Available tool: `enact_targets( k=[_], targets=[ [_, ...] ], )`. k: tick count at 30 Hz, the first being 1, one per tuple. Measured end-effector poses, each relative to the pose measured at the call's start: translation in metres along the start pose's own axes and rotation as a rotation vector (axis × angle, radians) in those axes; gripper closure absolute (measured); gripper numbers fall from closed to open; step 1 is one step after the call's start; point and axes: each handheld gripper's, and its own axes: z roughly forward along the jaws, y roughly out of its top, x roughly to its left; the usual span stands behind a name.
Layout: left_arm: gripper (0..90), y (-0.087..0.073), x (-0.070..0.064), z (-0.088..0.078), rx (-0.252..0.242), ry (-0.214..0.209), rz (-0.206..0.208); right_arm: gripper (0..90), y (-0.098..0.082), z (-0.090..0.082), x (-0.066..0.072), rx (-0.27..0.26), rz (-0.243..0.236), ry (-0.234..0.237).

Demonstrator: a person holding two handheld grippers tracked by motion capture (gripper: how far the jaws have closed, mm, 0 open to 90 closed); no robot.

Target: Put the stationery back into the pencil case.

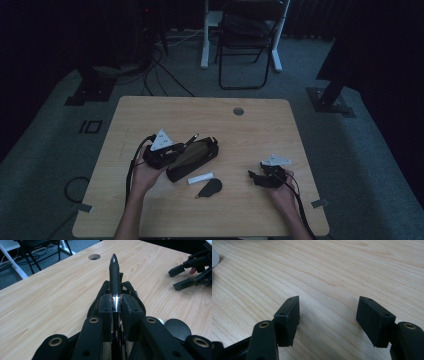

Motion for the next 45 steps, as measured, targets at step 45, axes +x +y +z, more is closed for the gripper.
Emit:
enact_targets(
  k=[45],
  targets=[
    [79.2, -0.001, 0.009, 0.045, 0.076, -0.057, -0.001, 35.1, 0.000, 0.000, 0.000, 0.000, 0.001, 0.001]
  ],
)
